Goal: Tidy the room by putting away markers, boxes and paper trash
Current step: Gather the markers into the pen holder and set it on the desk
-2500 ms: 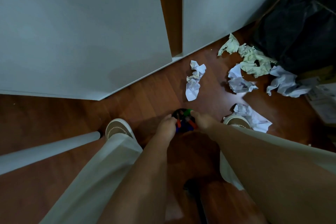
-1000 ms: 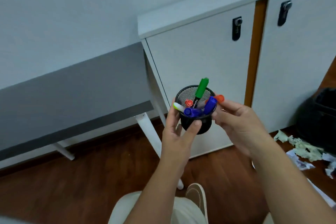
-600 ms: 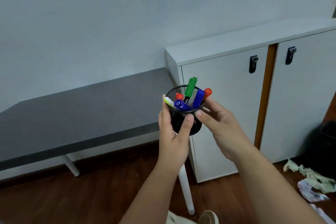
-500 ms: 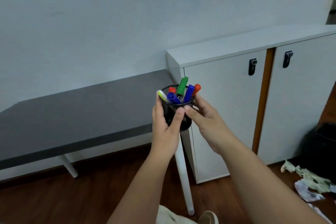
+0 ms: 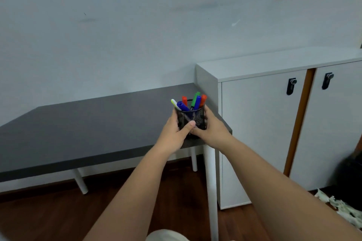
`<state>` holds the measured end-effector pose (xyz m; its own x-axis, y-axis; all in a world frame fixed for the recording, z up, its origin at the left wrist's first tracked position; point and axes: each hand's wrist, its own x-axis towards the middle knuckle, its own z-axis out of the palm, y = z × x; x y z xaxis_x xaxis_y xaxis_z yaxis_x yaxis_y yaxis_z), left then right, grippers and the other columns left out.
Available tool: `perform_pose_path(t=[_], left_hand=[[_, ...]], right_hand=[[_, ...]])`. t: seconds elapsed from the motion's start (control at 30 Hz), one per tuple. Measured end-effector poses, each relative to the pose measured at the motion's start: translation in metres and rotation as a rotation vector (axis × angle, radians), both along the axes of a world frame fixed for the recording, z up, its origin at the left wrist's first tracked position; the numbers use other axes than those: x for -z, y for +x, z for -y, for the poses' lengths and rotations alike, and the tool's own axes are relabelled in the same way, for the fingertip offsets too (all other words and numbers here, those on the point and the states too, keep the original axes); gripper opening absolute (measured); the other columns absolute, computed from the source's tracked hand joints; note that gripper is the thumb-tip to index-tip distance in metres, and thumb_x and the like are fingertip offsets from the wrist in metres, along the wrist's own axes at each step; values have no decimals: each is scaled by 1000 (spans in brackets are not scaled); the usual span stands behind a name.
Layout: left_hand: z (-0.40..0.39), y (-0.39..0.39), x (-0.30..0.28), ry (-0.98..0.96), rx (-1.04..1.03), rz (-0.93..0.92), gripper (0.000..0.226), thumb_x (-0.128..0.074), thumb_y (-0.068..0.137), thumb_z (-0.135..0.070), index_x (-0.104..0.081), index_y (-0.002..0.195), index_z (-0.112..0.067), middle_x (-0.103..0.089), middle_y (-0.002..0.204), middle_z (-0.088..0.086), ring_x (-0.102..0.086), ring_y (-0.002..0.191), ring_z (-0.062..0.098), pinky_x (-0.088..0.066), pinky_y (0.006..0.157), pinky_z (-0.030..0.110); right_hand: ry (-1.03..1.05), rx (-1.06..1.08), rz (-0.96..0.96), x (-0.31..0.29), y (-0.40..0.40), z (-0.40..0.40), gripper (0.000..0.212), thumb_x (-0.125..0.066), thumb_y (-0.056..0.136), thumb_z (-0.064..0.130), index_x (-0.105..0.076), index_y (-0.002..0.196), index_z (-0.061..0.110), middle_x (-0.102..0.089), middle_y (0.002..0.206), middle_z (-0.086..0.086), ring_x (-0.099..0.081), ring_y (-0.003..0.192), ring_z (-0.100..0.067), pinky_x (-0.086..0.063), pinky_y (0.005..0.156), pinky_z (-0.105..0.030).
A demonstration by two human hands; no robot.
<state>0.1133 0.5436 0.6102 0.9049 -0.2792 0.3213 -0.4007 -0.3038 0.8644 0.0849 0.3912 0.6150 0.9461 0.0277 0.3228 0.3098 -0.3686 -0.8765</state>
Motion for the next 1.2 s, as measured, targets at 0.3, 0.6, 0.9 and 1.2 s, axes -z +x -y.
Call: perform_pose_path(t=[0.3, 0.6, 0.9, 1.2], left_hand=[[-14, 67, -2, 41, -75, -96, 69, -65, 92, -22, -29, 150, -34, -60, 131, -12, -58, 113, 4, -41, 96, 20], [-12, 156, 8, -53, -123, -154, 63, -64, 90, -14, -40, 145, -35, -68, 122, -10, -63, 113, 8, -45, 105, 33], [-6, 239, 14, -136, -171, -217, 72, -57, 92, -1, -30, 150, -35, -64, 114, -14, -64, 100, 11, -54, 70, 26], [-9, 311, 11, -176, -280, -210, 64, -59, 93, -6, -37, 147, -31, -62, 129, 4, -63, 110, 18, -57, 62, 21]], right_hand=[[-306, 170, -96, 3, 75, -6, 84, -66, 87, 22, -15, 154, 24, -59, 135, -6, -57, 120, -24, -42, 97, -28], [-327, 238, -25, 7, 153, -15, 63, -59, 90, 21, -31, 147, 21, -63, 128, -9, -60, 115, -29, -47, 92, -32], [-325, 301, -43, 7, 237, -25, 46, -48, 89, 11, -44, 135, 17, -65, 118, -12, -59, 109, -32, -46, 82, -32], [-179, 338, -72, 8, 320, -28, 47, -48, 86, 6, -56, 128, 25, -68, 111, -9, -60, 91, -22, -44, 75, -25]])
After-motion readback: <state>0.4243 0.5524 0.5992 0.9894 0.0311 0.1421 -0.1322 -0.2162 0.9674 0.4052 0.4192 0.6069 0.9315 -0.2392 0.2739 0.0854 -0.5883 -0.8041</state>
